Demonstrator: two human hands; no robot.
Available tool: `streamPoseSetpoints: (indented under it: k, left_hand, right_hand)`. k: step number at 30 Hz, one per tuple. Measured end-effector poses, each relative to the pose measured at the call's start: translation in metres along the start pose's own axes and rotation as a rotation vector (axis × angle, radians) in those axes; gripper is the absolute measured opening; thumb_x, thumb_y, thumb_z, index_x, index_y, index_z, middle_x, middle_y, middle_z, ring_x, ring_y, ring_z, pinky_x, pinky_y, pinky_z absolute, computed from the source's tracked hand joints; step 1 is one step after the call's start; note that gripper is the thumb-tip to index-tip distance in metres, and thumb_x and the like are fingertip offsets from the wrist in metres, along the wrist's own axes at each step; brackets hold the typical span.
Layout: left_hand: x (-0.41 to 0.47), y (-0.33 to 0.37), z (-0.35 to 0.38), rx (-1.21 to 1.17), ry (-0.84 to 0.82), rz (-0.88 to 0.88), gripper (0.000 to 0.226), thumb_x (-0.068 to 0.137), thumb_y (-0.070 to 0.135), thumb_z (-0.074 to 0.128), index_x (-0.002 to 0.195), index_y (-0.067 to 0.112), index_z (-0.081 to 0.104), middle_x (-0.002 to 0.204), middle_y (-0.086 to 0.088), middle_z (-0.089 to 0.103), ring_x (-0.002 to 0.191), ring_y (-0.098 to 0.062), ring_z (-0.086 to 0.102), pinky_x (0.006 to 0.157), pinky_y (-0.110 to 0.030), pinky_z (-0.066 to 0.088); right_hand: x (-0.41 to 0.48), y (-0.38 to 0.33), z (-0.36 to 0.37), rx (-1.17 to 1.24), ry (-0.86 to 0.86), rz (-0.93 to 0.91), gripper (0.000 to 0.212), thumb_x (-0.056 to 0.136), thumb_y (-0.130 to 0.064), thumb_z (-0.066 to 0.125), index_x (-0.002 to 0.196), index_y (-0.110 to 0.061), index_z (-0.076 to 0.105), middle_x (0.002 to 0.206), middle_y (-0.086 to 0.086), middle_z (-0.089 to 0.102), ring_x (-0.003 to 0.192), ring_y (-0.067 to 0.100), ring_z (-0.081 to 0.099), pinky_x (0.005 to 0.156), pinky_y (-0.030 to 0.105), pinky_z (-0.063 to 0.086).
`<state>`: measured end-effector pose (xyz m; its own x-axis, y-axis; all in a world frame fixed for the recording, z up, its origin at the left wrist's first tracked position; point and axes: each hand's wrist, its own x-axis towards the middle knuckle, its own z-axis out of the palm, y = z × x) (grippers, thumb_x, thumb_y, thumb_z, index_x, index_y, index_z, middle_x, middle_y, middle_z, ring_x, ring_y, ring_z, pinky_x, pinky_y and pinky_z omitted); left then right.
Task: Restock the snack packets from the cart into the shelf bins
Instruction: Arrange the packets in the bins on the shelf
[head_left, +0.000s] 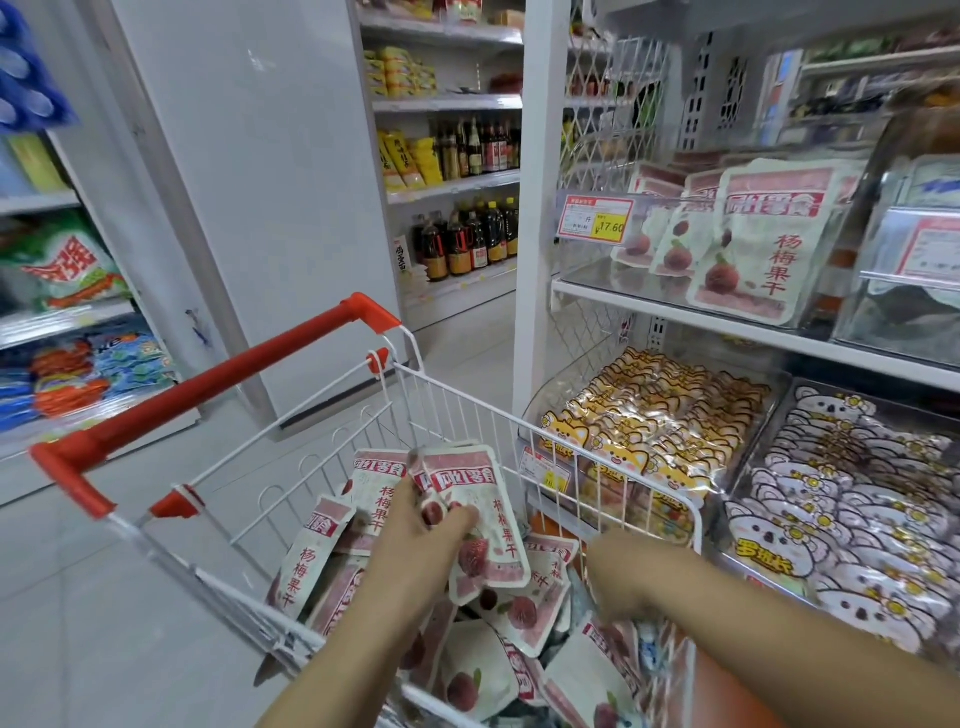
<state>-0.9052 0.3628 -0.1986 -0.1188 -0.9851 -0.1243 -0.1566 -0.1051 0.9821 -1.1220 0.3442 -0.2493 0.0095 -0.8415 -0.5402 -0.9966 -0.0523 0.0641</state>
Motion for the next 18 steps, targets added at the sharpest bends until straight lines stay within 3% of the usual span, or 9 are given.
streamPoseSetpoints:
  k: [3,5,7,11,15,18]
  left_hand:
    - [0.005,-0.005,-0.002,-0.060,0.012,-0.011,0.035,0.095,0.024,0.065,0.127,0.029,0.050,0.111,0.004,0.073,0.090,-0.013,0.075,0.089,-0.043,0.056]
    - [0.008,-0.007,-0.004,-0.086,0.031,-0.030,0.029,0.096,0.023,0.064,0.121,0.029,0.052,0.107,0.003,0.075,0.086,-0.012,0.076,0.081,-0.038,0.055]
    - [0.010,-0.008,-0.005,-0.102,0.038,-0.037,0.035,0.093,0.026,0.068,0.124,0.029,0.053,0.110,0.000,0.075,0.093,-0.021,0.076,0.090,-0.049,0.056]
    - [0.011,-0.009,-0.005,-0.131,0.010,-0.084,0.030,0.094,0.018,0.066,0.121,0.027,0.054,0.106,-0.004,0.077,0.094,-0.029,0.076,0.094,-0.058,0.054]
    - [0.010,-0.007,-0.005,-0.158,-0.051,-0.109,0.035,0.096,0.017,0.064,0.128,0.023,0.052,0.108,-0.008,0.076,0.096,-0.033,0.075,0.098,-0.061,0.050]
    - [0.009,-0.006,-0.004,-0.236,-0.110,-0.162,0.042,0.095,0.021,0.067,0.133,0.018,0.049,0.115,-0.012,0.075,0.101,-0.034,0.073,0.101,-0.058,0.049]
  right_hand:
    - [-0.004,0.014,-0.008,0.135,0.294,0.003,0.022,0.083,-0.002,0.059,0.063,-0.013,0.055,0.072,0.003,0.061,0.071,0.022,0.067,0.072,0.033,0.060]
    - [-0.018,0.029,-0.019,0.315,0.466,-0.022,0.018,0.084,-0.012,0.065,0.069,-0.021,0.067,0.081,-0.006,0.071,0.081,0.010,0.069,0.083,0.028,0.056]
    - [-0.036,0.042,-0.029,0.528,0.623,-0.059,0.011,0.084,-0.021,0.074,0.075,-0.028,0.071,0.084,-0.015,0.071,0.082,-0.001,0.064,0.080,0.024,0.052]
    - [-0.060,0.046,-0.034,0.883,0.724,-0.105,0.014,0.082,-0.017,0.080,0.078,-0.027,0.071,0.088,-0.015,0.071,0.086,-0.005,0.063,0.073,0.015,0.048]
    - [-0.074,0.032,-0.040,1.278,0.919,-0.092,0.009,0.086,-0.007,0.075,0.085,-0.014,0.070,0.087,-0.009,0.072,0.073,-0.009,0.066,0.054,0.009,0.047]
    - [-0.080,0.004,-0.036,1.609,0.798,-0.132,0.007,0.089,-0.005,0.071,0.093,-0.011,0.070,0.084,0.001,0.077,0.070,0.008,0.073,0.060,0.020,0.055]
